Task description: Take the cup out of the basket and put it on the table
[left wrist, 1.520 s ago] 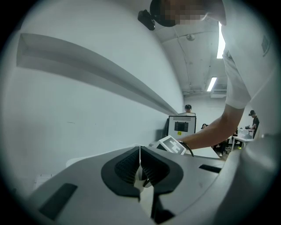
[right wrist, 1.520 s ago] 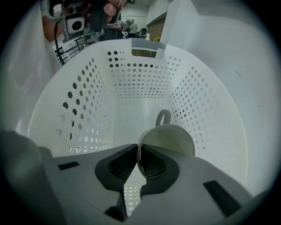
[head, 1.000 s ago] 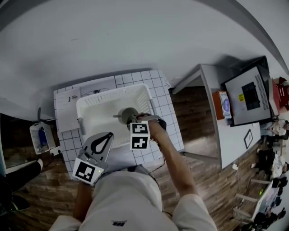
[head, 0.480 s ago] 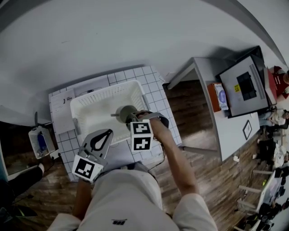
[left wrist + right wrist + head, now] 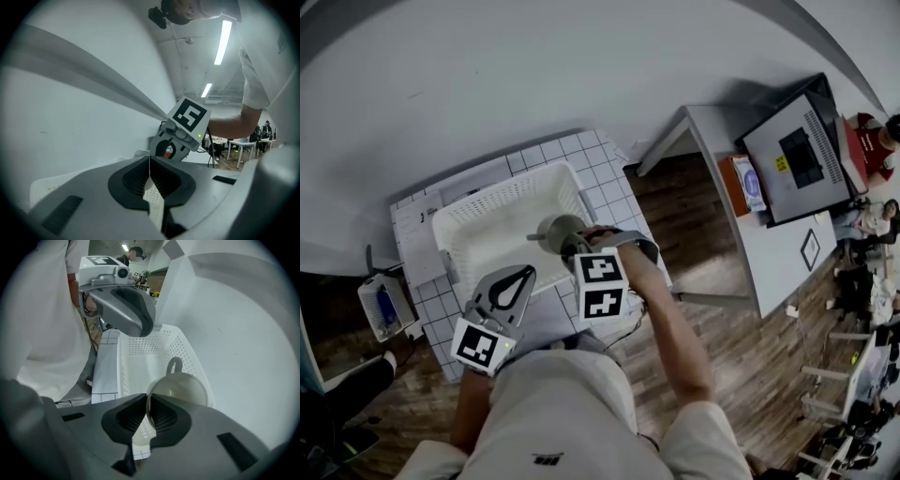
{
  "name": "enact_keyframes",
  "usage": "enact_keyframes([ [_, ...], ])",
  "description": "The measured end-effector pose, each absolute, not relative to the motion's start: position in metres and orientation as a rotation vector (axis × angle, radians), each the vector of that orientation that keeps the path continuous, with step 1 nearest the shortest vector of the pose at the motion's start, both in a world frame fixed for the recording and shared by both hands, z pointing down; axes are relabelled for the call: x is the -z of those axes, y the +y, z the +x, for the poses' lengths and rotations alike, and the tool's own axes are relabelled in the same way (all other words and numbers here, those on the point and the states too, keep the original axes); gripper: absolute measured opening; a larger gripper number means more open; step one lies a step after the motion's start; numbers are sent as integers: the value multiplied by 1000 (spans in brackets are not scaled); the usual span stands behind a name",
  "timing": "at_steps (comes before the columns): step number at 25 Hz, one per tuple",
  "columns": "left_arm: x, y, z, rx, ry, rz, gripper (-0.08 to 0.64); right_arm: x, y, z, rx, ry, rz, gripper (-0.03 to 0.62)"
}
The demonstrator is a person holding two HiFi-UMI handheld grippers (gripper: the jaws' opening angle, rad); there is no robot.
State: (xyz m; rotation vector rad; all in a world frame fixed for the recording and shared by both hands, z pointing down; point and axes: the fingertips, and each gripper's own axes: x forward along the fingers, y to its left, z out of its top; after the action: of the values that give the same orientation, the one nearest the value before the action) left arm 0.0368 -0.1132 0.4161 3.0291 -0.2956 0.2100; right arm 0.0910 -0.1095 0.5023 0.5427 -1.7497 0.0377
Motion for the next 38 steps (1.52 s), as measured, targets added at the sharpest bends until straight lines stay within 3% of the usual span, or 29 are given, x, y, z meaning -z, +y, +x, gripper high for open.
enact_keyframes([
  [38,-422,-42,120,-245,138,3066,15,-472,-6,171,-214,-1674,799,35],
])
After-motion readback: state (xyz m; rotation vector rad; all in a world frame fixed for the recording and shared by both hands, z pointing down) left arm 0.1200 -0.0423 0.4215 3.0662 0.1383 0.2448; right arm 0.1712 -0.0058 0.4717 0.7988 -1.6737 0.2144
